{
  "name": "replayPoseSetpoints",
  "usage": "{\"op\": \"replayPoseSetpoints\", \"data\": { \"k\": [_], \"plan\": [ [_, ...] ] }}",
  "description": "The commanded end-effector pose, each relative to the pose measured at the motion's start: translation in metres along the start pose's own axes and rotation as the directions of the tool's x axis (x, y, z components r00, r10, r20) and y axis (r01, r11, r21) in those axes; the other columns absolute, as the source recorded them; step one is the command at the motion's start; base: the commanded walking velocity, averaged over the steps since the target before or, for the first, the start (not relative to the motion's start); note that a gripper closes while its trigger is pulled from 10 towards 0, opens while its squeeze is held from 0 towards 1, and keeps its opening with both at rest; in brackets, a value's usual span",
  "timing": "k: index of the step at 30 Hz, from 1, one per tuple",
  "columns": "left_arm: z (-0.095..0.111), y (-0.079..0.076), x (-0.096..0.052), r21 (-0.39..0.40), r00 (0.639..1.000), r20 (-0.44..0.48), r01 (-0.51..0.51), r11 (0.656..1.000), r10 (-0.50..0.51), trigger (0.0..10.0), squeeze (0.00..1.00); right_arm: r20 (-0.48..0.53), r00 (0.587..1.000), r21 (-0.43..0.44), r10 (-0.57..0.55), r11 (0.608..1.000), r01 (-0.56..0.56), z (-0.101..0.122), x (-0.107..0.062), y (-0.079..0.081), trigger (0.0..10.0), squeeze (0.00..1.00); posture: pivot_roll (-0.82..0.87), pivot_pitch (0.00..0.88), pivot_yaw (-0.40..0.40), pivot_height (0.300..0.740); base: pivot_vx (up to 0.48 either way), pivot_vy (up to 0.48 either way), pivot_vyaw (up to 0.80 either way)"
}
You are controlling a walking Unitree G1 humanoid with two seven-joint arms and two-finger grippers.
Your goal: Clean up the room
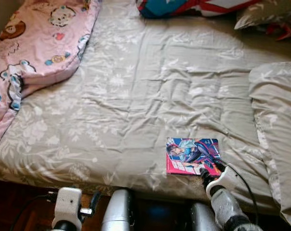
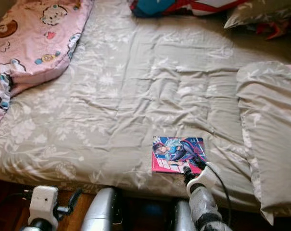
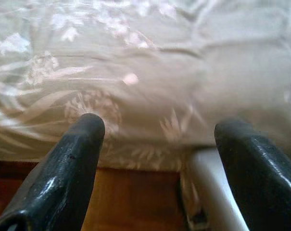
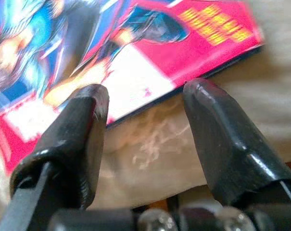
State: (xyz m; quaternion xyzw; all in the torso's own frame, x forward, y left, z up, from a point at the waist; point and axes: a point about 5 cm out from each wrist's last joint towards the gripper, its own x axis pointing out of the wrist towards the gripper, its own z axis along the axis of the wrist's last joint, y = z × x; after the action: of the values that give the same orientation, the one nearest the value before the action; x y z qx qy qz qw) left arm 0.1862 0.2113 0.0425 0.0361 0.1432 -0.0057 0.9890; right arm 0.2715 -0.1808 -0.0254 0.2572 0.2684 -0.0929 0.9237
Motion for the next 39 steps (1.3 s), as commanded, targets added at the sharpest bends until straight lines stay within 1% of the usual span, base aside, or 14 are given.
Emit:
{"op": "replayPoseSetpoints", "data": {
  "k": [1, 3, 4, 5, 7, 8, 12, 15, 20, 22, 26, 30, 36, 39],
  "plan": [
    [-0.015, 0.004, 0.001, -0.042, 0.998, -0.050, -0.032, 0.999, 0.030, 10.0, 0.00, -0.030, 1.000, -0.033, -0.001, 0.999, 0.000, -0.018, -0.009, -0.014, 10.0, 0.00, 0.15, 0.160, 0.034, 0.649, 0.000, 0.000, 0.00],
    [-0.018, 0.002, 0.007, -0.049, 0.998, -0.056, -0.031, 0.998, 0.029, 10.0, 0.00, -0.034, 0.999, -0.040, -0.005, 0.999, 0.004, -0.026, -0.015, -0.021, 10.0, 0.00, 0.13, 0.133, 0.037, 0.649, 0.000, 0.000, 0.00],
    [-0.021, -0.001, 0.012, -0.055, 0.998, -0.057, -0.026, 0.998, 0.022, 10.0, 0.00, -0.032, 0.999, -0.074, -0.025, 0.997, 0.023, -0.034, -0.021, -0.031, 10.0, 0.00, 0.13, 0.119, 0.036, 0.649, 0.000, 0.000, 0.00],
    [-0.022, -0.001, 0.013, -0.057, 0.998, -0.057, -0.024, 0.998, 0.020, 10.0, 0.00, -0.033, 0.999, -0.089, -0.035, 0.995, 0.032, -0.037, -0.024, -0.034, 10.0, 0.00, 0.13, 0.119, 0.036, 0.649, 0.000, 0.000, 0.00],
    [-0.025, -0.004, 0.021, -0.064, 0.998, -0.063, -0.021, 0.998, 0.017, 10.0, 0.00, -0.026, 0.996, -0.051, -0.080, 0.996, 0.079, -0.044, -0.029, -0.043, 10.0, 0.00, 0.11, 0.079, 0.030, 0.649, 0.000, 0.000, 0.00],
    [-0.027, -0.004, 0.023, -0.070, 0.998, -0.067, -0.023, 0.997, 0.018, 10.0, 0.00, -0.020, 0.996, -0.060, -0.082, 0.995, 0.081, -0.045, -0.031, -0.044, 10.0, 0.00, 0.11, 0.073, 0.028, 0.649, 0.000, 0.000, 0.00],
    [-0.039, -0.003, 0.033, -0.083, 0.994, -0.106, -0.041, 0.996, 0.032, 10.0, 0.00, -0.008, 0.998, -0.095, -0.057, 0.994, 0.056, -0.046, -0.031, -0.040, 10.0, 0.00, 0.10, 0.037, 0.018, 0.662, 0.000, 0.000, 0.00],
    [-0.050, -0.004, 0.041, -0.086, 0.987, -0.153, -0.061, 0.994, 0.047, 10.0, 0.00, -0.049, 0.999, -0.181, -0.001, 0.984, -0.008, -0.048, -0.028, -0.031, 10.0, 0.00, 0.08, 0.013, 0.004, 0.687, 0.000, 0.000, 0.00],
    [-0.060, -0.005, 0.049, -0.130, 0.976, -0.206, -0.097, 0.987, 0.069, 10.0, 0.00, -0.099, 0.995, -0.218, 0.002, 0.976, -0.024, -0.050, -0.027, -0.030, 10.0, 0.00, 0.06, 0.000, -0.012, 0.717, 0.000, 0.000, 0.00],
    [-0.066, -0.006, 0.051, -0.124, 0.969, -0.236, -0.108, 0.986, 0.077, 10.0, 0.00, -0.140, 0.990, -0.240, 0.005, 0.970, -0.039, -0.056, -0.028, -0.030, 10.0, 0.00, 0.06, 0.007, -0.023, 0.732, 0.000, 0.000, 0.00],
    [-0.074, -0.009, 0.052, -0.141, 0.957, -0.277, -0.132, 0.981, 0.089, 10.0, 0.00, -0.189, 0.982, -0.267, -0.031, 0.964, -0.021, -0.065, -0.031, -0.034, 10.0, 0.00, 0.06, 0.000, -0.030, 0.740, 0.000, 0.000, 0.00],
    [-0.081, -0.011, 0.051, -0.128, 0.946, -0.314, -0.124, 0.984, 0.078, 10.0, 0.00, -0.215, 0.975, -0.269, -0.057, 0.963, -0.003, -0.070, -0.033, -0.036, 10.0, 0.00, 0.06, 0.000, -0.036, 0.740, 0.000, 0.000, 0.00],
    [-0.095, -0.011, 0.045, -0.113, 0.917, -0.391, -0.138, 0.984, 0.083, 10.0, 0.00, -0.269, 0.961, -0.308, -0.058, 0.951, -0.029, -0.081, -0.037, -0.033, 10.0, 0.00, 0.06, 0.000, -0.040, 0.740, 0.000, 0.000, 0.00],
    [-0.106, -0.017, 0.037, -0.090, 0.889, -0.455, -0.101, 0.991, 0.049, 10.0, 0.00, -0.321, 0.942, -0.341, -0.096, 0.940, -0.021, -0.091, -0.044, -0.042, 10.0, 0.00, 0.05, 0.000, -0.036, 0.740, 0.000, 0.000, 0.00]
  ]
}}
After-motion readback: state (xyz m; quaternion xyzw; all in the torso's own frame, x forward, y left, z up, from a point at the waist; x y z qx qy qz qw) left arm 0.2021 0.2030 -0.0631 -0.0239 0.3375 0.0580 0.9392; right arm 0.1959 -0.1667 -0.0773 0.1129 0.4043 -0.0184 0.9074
